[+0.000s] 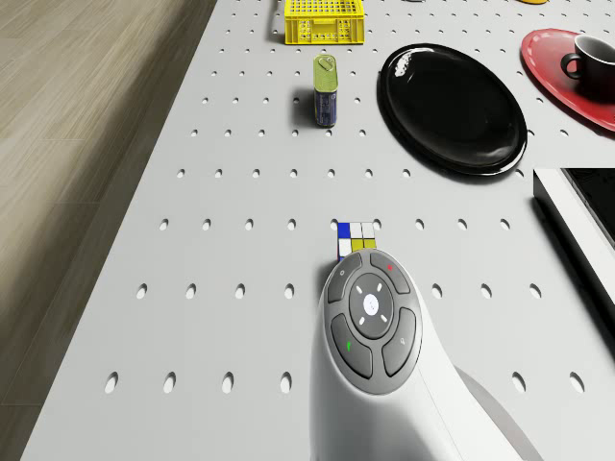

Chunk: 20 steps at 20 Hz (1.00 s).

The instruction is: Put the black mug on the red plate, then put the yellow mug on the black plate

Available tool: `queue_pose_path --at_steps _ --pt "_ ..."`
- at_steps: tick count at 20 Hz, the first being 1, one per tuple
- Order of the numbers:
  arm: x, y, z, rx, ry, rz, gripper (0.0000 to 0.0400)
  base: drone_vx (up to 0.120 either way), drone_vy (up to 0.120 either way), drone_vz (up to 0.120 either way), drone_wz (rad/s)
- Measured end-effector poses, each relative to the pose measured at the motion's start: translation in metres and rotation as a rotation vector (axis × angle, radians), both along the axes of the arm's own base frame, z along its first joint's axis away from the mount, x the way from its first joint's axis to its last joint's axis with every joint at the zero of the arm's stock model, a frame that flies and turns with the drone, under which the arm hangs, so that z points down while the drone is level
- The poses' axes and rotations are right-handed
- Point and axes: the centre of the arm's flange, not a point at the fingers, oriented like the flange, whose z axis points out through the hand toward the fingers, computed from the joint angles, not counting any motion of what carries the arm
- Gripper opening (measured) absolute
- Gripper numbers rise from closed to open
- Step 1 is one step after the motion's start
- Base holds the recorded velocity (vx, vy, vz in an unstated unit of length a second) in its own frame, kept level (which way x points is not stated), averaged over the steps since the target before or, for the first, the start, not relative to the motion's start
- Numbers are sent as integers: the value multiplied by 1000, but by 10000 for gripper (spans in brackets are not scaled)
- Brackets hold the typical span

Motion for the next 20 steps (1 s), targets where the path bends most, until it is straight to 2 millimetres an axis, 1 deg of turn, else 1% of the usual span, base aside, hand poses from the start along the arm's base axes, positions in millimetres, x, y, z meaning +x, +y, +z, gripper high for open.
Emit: queue_pose_path --at_steps 5,12,20 --pt "9 0 9 0 0 0 400 0 0 0 0" --pt "14 4 13 0 0 0 400 0 0 0 0" --pt "15 6 5 0 0 0 400 0 0 0 0"
